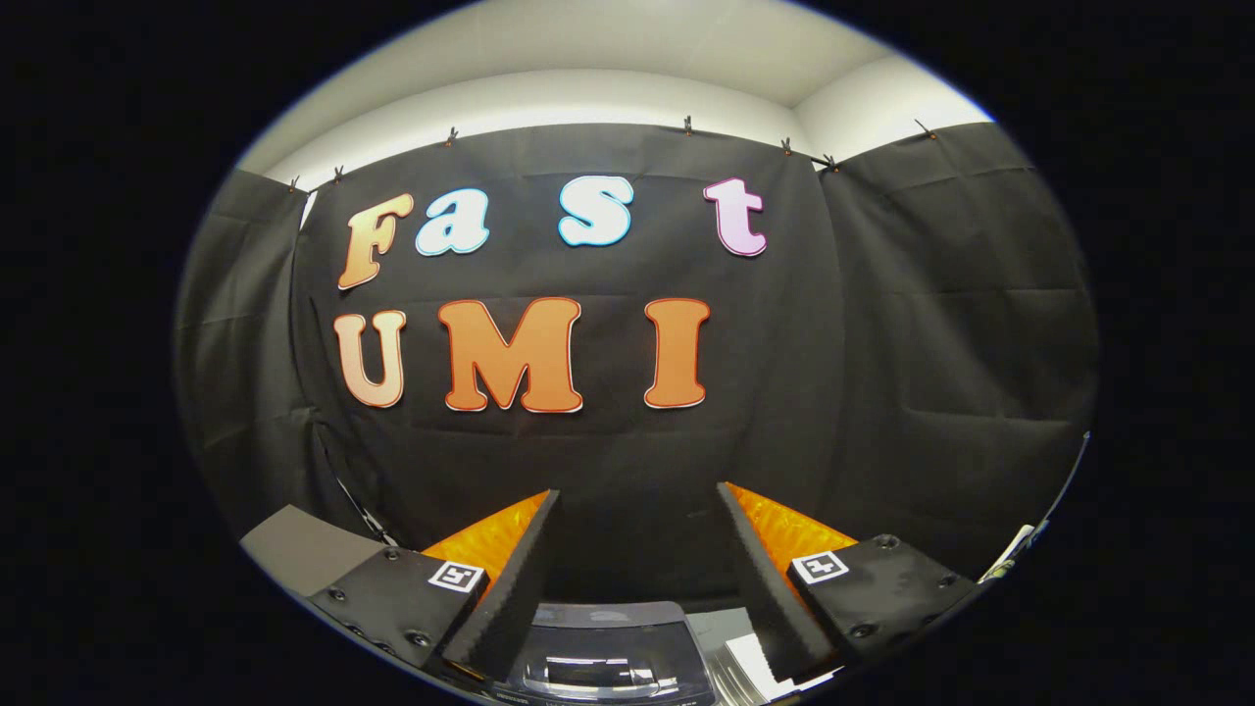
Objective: Put the clothes into the washing machine and then close the washing machine lid.
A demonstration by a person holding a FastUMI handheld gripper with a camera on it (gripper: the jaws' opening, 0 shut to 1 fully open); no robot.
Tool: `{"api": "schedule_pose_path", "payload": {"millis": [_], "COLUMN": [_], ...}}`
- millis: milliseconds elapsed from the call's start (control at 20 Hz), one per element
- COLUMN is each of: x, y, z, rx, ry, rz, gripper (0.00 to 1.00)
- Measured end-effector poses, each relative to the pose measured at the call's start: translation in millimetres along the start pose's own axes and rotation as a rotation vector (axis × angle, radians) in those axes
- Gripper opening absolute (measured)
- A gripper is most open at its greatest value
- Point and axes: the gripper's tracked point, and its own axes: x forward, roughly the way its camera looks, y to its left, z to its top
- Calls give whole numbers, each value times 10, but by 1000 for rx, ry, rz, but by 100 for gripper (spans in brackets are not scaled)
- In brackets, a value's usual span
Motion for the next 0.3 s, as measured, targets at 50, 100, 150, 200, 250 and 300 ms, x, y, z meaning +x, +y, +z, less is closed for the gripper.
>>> {"api": "schedule_pose_path", "payload": {"millis": [50, 100, 150, 200, 250, 300], "x": [-25, -57, -84, -122, -155, -196], "y": [19, 36, 45, 60, 70, 65], "z": [-24, -36, -60, -91, -116, -147], "rx": [2, 7, 16, 24, 30, 33], "ry": [4, 6, 5, 4, 4, 5], "rz": [-3, -7, -14, -22, -31, -41], "gripper": [98, 98, 98, 98, 98, 98]}}
